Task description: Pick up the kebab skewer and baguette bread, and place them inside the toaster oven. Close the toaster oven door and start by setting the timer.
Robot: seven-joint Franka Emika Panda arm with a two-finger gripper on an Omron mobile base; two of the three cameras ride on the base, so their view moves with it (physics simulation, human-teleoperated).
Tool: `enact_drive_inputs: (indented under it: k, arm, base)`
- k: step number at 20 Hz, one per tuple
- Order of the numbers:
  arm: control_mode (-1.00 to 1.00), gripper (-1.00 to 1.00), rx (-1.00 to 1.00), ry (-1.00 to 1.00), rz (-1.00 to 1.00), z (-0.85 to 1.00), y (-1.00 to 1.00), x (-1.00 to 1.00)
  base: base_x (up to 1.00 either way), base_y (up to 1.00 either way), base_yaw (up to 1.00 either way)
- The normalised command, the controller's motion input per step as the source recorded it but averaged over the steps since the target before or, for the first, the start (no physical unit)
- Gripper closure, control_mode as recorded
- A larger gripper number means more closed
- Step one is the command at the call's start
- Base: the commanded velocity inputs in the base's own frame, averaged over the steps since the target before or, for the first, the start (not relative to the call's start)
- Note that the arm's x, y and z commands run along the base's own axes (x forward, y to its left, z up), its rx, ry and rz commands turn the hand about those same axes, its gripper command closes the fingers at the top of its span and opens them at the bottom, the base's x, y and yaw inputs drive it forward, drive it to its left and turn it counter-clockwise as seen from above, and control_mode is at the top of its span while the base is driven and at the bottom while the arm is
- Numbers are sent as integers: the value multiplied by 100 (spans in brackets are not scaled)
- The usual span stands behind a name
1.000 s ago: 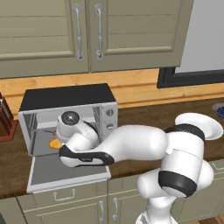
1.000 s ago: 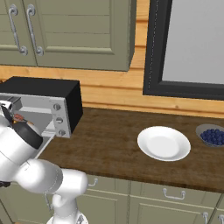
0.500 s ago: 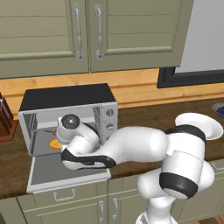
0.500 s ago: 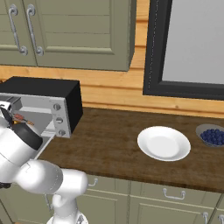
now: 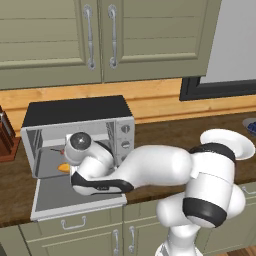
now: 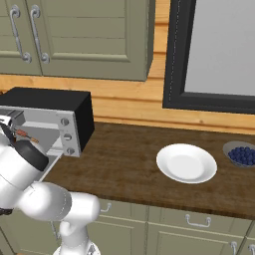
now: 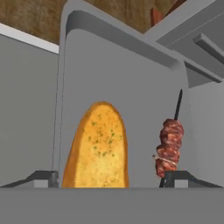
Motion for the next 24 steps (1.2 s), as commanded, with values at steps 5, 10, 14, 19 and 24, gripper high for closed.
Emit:
enact_drive_inputs:
  k: [5,10,14,19,24]
  arm:
    - [-100,-100,0,-3,0,15,0,-5]
    - [-100,-100,10,0,-5,80,1,-52]
    - [-100,-100,21,12,-30,52,-4,-66]
    - [-100,-100,26,22,-59,7,-17,-74]
    - [-100,-100,24,14,-53,0,-32,-78]
  base:
    - [0,0,0]
    - [0,0,0]
    - [0,0,0]
    - [0,0,0]
    - [0,0,0]
